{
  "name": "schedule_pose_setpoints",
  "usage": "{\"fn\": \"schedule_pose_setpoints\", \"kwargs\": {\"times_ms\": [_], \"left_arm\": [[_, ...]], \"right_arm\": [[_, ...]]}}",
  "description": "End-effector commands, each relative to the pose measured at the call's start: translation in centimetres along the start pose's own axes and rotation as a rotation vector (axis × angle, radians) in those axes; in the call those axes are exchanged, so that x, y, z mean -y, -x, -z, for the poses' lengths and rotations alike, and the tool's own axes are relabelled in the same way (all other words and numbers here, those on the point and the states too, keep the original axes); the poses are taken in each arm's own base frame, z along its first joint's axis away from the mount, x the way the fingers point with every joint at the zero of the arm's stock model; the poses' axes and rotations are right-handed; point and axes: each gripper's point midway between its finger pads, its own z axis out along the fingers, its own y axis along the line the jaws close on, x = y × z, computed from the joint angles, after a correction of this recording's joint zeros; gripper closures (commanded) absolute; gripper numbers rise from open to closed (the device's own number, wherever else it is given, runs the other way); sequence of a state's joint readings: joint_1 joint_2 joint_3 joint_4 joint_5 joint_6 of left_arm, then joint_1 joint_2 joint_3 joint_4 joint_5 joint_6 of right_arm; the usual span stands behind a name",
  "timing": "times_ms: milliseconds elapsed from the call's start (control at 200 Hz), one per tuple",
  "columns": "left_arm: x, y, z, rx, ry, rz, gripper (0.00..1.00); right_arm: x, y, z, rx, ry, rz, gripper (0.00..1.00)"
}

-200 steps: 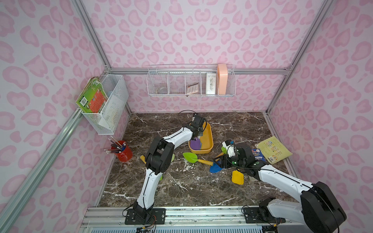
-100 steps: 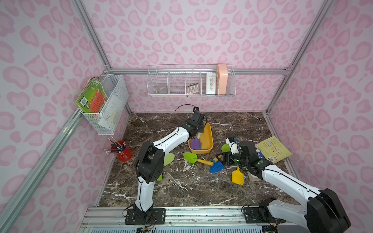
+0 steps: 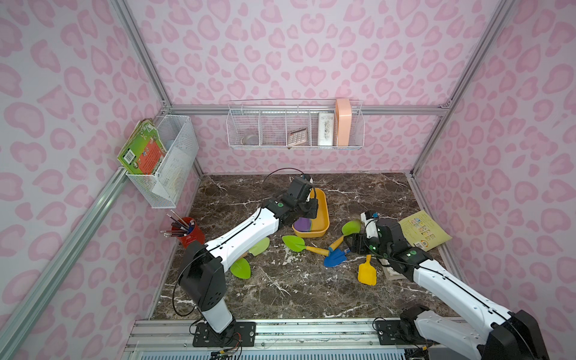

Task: Put the shovel into the storage box
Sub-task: Place the shovel in the storage box, then pick up the shovel from the center of the board.

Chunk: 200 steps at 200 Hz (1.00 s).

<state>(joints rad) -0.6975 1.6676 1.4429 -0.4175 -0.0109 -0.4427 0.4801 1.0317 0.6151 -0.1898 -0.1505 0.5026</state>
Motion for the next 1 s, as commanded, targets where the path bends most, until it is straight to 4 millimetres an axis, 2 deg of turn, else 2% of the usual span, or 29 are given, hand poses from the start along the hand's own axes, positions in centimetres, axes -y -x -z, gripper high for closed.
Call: {"fn": "schedule_pose_setpoints", "kwargs": {"times_ms": [0, 225, 410, 741, 856, 996], "left_arm": [[1.8, -3.2, 0.8, -0.121, -0.108, -0.002, 0.50], [4.0, -8.0, 2.4, -0.240, -0.237, -0.032, 0.50], [4.9, -10.4, 3.0, -0.253, -0.298, -0.019, 0.50], [5.5, -11.8, 1.2, -0.292, -0.297, -0.014, 0.51], [5.7, -12.1, 0.8, -0.301, -0.298, -0.015, 0.52], [5.5, -12.5, 0.4, -0.310, -0.291, -0.014, 0.52]], "right_arm": [[1.9, -0.1, 0.6, 0.003, -0.094, -0.038, 0.24], [4.8, -1.4, 0.9, -0.045, -0.213, -0.117, 0.25], [6.8, -2.5, 0.8, -0.075, -0.280, -0.166, 0.26], [9.6, -6.3, -0.5, -0.170, -0.389, -0.250, 0.37], [10.3, -7.0, -1.0, -0.200, -0.424, -0.267, 0.41], [10.7, -7.5, -1.8, -0.232, -0.435, -0.271, 0.51]]}}
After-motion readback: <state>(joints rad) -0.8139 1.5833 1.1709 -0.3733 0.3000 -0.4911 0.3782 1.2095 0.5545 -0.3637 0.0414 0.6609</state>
